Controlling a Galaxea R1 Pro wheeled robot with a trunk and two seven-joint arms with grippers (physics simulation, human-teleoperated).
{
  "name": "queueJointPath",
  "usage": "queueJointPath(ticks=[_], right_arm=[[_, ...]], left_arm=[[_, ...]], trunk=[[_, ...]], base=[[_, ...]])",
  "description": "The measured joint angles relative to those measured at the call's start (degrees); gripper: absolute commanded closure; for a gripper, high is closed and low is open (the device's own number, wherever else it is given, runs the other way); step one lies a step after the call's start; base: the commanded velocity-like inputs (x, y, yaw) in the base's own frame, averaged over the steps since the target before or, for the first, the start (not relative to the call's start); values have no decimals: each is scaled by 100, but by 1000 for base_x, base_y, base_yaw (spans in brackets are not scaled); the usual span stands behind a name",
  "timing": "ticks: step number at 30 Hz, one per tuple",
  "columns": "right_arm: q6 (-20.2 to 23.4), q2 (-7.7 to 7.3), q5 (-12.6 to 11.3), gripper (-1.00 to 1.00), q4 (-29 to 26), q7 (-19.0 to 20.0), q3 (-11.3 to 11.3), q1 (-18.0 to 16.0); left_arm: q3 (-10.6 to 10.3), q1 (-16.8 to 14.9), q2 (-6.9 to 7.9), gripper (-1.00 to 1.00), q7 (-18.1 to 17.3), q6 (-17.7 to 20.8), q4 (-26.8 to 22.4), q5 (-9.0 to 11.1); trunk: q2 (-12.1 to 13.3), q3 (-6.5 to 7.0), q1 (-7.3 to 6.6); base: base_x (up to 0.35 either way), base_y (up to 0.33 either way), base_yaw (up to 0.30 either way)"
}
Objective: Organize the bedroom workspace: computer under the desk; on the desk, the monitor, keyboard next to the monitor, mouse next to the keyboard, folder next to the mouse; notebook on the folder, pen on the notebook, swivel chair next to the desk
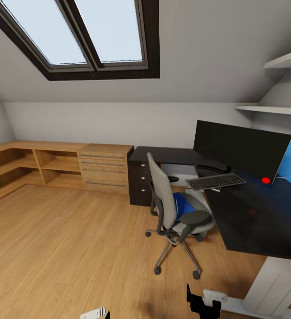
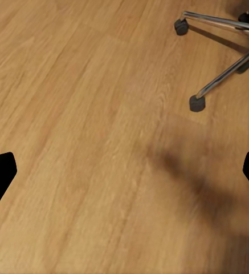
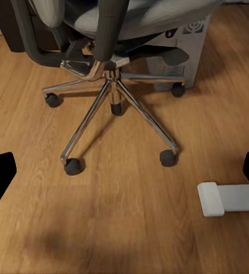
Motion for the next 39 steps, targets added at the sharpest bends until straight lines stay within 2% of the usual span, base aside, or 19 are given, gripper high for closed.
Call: queueJointPath(ticks=[39], right_arm=[[23, -5, -1, -100, -23, -18, -15, 0]], left_arm=[[-4, 0, 9, -100, 8, 19, -23, 9]], trunk=[[-1565, -700, 857]], base=[[0, 0, 0]])
